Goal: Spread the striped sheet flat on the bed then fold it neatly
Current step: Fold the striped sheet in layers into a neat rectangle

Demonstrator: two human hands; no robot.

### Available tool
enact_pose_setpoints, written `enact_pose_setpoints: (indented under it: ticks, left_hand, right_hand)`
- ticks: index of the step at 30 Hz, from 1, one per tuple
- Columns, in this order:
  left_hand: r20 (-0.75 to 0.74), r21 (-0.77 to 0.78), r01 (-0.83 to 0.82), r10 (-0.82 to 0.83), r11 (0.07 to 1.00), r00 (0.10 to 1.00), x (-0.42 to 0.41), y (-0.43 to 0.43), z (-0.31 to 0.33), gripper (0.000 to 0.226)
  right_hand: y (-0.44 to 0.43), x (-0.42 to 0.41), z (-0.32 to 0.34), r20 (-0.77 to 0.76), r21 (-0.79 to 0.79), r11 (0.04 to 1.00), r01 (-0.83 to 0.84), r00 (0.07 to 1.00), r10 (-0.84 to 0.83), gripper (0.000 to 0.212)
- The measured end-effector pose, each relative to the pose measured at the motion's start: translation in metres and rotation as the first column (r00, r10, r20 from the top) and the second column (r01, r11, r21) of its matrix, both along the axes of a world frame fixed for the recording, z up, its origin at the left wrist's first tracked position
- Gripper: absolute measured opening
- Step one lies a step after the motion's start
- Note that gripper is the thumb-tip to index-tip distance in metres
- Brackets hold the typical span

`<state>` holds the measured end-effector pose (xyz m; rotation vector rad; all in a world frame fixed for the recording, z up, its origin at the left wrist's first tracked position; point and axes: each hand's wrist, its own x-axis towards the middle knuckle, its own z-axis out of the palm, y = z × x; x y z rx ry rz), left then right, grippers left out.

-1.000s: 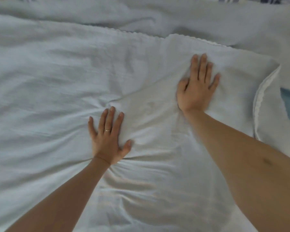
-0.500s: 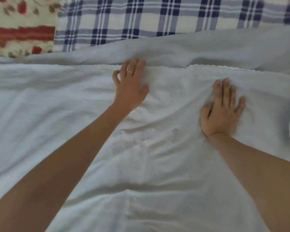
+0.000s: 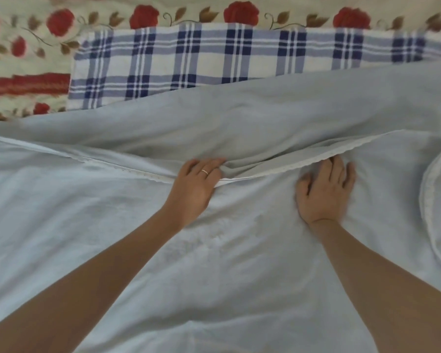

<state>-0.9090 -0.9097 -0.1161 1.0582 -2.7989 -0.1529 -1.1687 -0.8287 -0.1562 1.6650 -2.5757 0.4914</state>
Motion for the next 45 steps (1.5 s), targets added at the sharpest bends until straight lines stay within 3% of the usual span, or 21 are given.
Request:
enact_pose_setpoints:
  ticks: [4,8,11,13,21,25,29,31,32,34,37,40,42,44,45]
  left_hand:
    - [0.004,0.057,-0.104,0.104,0.993,0.995,-0.009,-0.012,0.006,0.020]
    - [-0.041,0.286,-0.097,0.113,0.953,0.993,-0.023,-0.024,0.013,0.046]
    - [0.001,0.041,0.179,-0.180,0.983,0.984,-0.027,-0.020,0.009,0.041]
    - [-0.005,-0.072,0.250,-0.251,0.966,0.968,-0.025,-0.009,-0.002,0.048]
    - [-0.259,-0.263,-0.083,0.013,0.961,0.966,-0.025,0.016,-0.041,0.033]
    - [-0.266,-0.261,-0.067,-0.005,0.963,0.964,-0.020,0.016,-0.043,0.033]
    - [-0.299,-0.335,-0.004,-0.102,0.942,0.949,-0.021,0.018,-0.043,0.032]
    - [-0.262,-0.399,0.054,-0.170,0.915,0.950,-0.017,0.019,-0.042,0.031]
    - [-0.245,-0.408,0.071,-0.184,0.910,0.952,-0.016,0.019,-0.042,0.029]
    - [-0.213,-0.427,0.066,-0.171,0.902,0.962,-0.016,0.018,-0.041,0.025]
    - [-0.193,-0.397,-0.012,-0.071,0.918,0.979,-0.020,0.021,-0.030,0.022]
    - [-0.256,-0.223,-0.063,0.004,0.973,0.967,-0.009,0.052,0.013,0.029]
    - [-0.219,-0.080,-0.065,0.046,0.995,0.975,0.014,0.102,0.043,0.036]
    - [-0.066,0.059,-0.112,0.116,0.992,0.991,0.041,0.158,0.065,0.030]
    - [0.060,0.188,-0.169,0.160,0.968,0.985,0.049,0.177,0.075,0.039]
  right_hand:
    - [-0.001,0.001,0.001,0.010,-0.049,0.998,-0.026,1.000,0.027,0.048]
    - [-0.001,-0.002,0.001,0.049,-0.071,0.997,-0.026,0.998,0.030,0.044]
    - [-0.001,-0.001,-0.001,-0.005,-0.069,0.998,-0.015,1.000,0.015,0.035]
    - [-0.001,-0.001,-0.001,-0.018,-0.087,0.996,-0.015,1.000,0.013,0.029]
    - [-0.002,-0.002,-0.004,-0.028,-0.178,0.984,-0.003,1.000,-0.002,0.030]
    - [0.003,-0.001,-0.001,0.036,-0.277,0.961,0.011,0.999,-0.001,0.021]
    - [0.008,-0.005,0.001,0.115,-0.428,0.892,0.142,0.988,-0.102,0.039]
    - [0.017,0.000,0.006,0.025,-0.442,0.884,0.155,0.987,-0.161,0.051]
    - [0.024,0.004,0.009,-0.061,-0.375,0.922,0.094,0.990,-0.125,0.053]
    - [0.037,0.015,0.015,-0.200,-0.205,0.970,-0.133,0.976,0.091,0.044]
    - [0.059,0.024,0.041,-0.181,-0.192,0.913,-0.361,0.927,0.329,0.030]
    - [0.102,0.028,0.080,-0.082,-0.265,0.844,-0.467,0.883,0.463,0.028]
    - [0.140,0.033,0.091,-0.002,-0.150,0.858,-0.491,0.868,0.496,0.029]
    - [0.163,0.045,0.101,0.179,0.030,0.878,-0.478,0.866,0.466,0.034]
    - [0.167,0.052,0.106,0.311,0.184,0.867,-0.462,0.865,0.395,0.040]
